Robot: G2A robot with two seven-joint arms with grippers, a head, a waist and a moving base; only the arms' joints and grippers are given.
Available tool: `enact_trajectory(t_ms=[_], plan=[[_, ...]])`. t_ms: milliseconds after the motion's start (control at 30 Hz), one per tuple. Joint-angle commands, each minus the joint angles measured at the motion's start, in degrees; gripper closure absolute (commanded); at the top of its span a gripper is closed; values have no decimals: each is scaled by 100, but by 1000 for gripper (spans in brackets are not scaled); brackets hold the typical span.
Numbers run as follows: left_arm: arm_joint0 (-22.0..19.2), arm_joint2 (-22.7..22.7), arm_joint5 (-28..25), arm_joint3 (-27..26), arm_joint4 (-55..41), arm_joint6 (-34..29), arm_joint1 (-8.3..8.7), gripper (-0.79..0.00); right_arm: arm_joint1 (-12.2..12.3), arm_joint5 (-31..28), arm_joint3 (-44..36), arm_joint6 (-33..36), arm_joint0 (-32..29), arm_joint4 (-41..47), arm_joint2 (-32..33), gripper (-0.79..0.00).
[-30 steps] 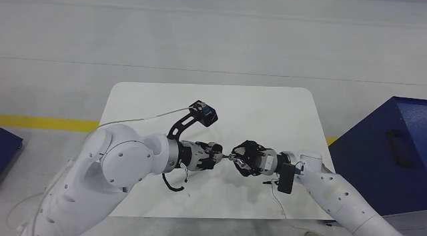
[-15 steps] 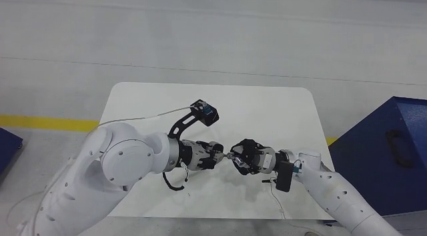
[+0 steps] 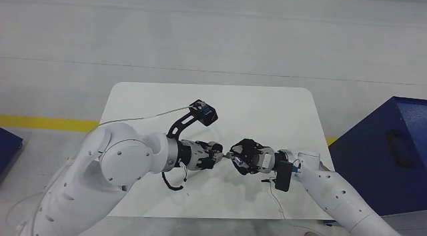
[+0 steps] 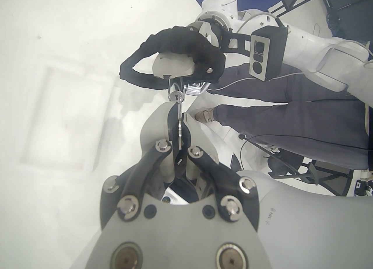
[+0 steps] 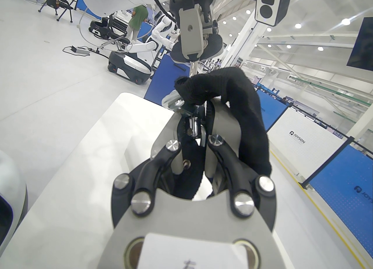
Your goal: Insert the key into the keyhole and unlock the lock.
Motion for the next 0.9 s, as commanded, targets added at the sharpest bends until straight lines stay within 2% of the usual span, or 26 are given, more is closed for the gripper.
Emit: enact_trajectory(t_ms=[0, 867], plan=[[2, -24, 24, -16, 17, 1, 5, 0, -4, -6, -4, -10, -8, -7, 5, 0], [-8, 161, 29, 28, 24, 32, -22, 0, -59, -85, -16, -32, -38, -107, 104, 0]])
